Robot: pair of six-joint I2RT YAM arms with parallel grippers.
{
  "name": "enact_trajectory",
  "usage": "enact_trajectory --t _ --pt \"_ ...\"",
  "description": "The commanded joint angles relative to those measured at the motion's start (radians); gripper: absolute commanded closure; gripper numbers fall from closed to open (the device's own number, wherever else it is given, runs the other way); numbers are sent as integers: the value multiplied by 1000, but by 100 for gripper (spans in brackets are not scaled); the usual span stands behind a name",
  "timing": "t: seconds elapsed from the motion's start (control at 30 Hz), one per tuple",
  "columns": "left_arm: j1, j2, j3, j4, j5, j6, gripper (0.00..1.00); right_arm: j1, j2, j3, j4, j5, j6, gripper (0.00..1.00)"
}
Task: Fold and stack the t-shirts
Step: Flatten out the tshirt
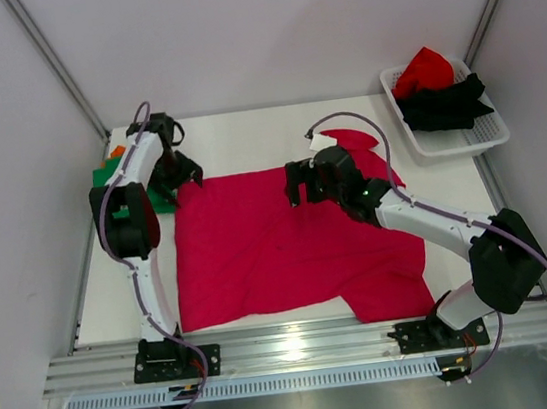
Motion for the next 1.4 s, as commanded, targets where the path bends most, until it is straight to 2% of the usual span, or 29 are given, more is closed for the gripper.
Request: enact_trajectory --t 0.0,0.2,0.37,0.43,0.73,0.9,1.07,1.37 --pt "16 -129 -118 75 120 -237 18 -28 -29 -9 25 -15 9 7" --pt "12 -84 -115 126 152 -426 18 -32 -57 -27 32 -40 17 7" --pt "1 -130 -233 343 151 -517 18 -31 -71 -50 40 -34 25 7" --pt "-1 -150 -267 364 113 -589 18 -35 -72 -58 35 -31 25 7" --pt "-24 -154 -234 275 -122 -724 18 -57 -113 -92 8 -32 19 7" --pt "-24 -82 -119 174 -219 -736 18 -65 -147 -115 -1 -28 28 7" --pt "-16 -37 -77 147 -230 -750 18 -69 -170 -121 -23 -22 23 8" --pt "2 57 -52 77 -151 -787 19 -94 -196 -118 -58 -20 16 7"
